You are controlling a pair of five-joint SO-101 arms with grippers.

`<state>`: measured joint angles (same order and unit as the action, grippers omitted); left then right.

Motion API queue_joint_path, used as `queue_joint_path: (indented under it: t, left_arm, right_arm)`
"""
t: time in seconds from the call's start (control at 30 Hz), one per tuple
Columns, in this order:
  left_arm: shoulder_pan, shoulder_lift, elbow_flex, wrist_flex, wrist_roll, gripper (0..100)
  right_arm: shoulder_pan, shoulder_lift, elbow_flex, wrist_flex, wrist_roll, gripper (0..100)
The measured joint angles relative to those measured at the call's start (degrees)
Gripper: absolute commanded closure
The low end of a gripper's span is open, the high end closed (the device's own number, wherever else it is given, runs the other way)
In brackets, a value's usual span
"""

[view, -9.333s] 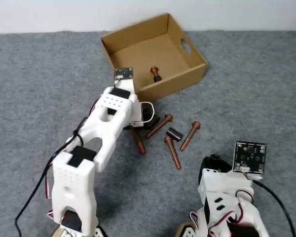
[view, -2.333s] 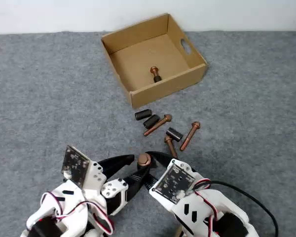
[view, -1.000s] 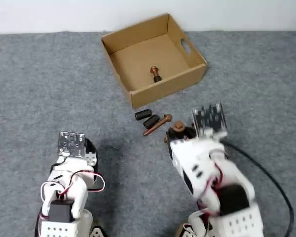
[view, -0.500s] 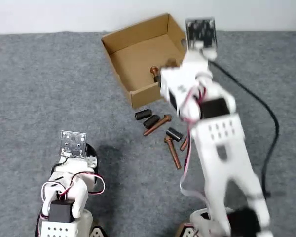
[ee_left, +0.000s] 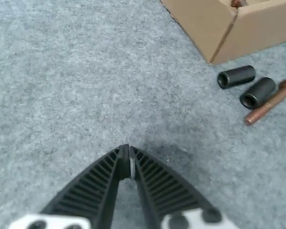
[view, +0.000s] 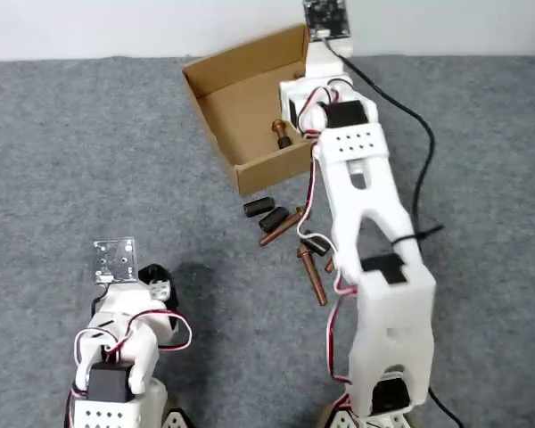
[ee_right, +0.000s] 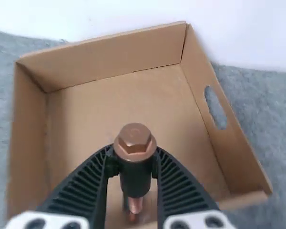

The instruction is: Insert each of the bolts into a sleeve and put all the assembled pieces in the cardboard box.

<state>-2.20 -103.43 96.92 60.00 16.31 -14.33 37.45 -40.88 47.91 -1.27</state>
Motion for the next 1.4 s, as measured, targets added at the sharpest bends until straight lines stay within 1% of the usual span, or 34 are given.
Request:
queue_joint_path:
  t: [0.13, 0.27, 0.4, 0.47, 0.8, 1.1, 1.17, 1.27, 1.4]
  left_arm:
    - [-0.97, 0.0, 0.0, 0.0, 0.35, 99]
    - [-0.97, 0.0, 0.0, 0.0, 0.35, 99]
    - [-0.97, 0.0, 0.0, -0.18, 0.35, 99]
    - [-0.97, 0.0, 0.0, -0.18, 0.35, 99]
    - [-0.97, 0.0, 0.0, -0.18, 0.35, 99]
    - [-1.32, 0.0, 0.0, -0.18, 0.35, 99]
    - [-1.58, 0.0, 0.0, -0.18, 0.35, 99]
    - [-3.87, 0.0, 0.0, -0.18, 0.35, 99]
    - [-4.57, 0.0, 0.0, -0.18, 0.35, 99]
  right_arm:
    - [0.53, 10.81, -10.99, 0.26, 2.46, 99.1]
    - [0.79, 18.81, -18.9, 6.24, 5.63, 97.7]
    - [0.79, 24.44, -24.97, 14.68, 7.56, 85.6]
    - [0.79, 26.2, -28.31, 17.05, 7.74, 83.6]
    - [0.79, 28.66, -39.21, 22.95, 8.0, 92.4]
    - [0.79, 28.57, -52.13, 39.38, 8.0, 99.1]
    - [0.79, 28.57, -52.75, 43.96, 8.0, 99.0]
    - [0.79, 28.57, -52.84, 50.02, 8.0, 99.0]
    - [0.79, 26.99, -52.84, 52.4, 8.0, 99.0]
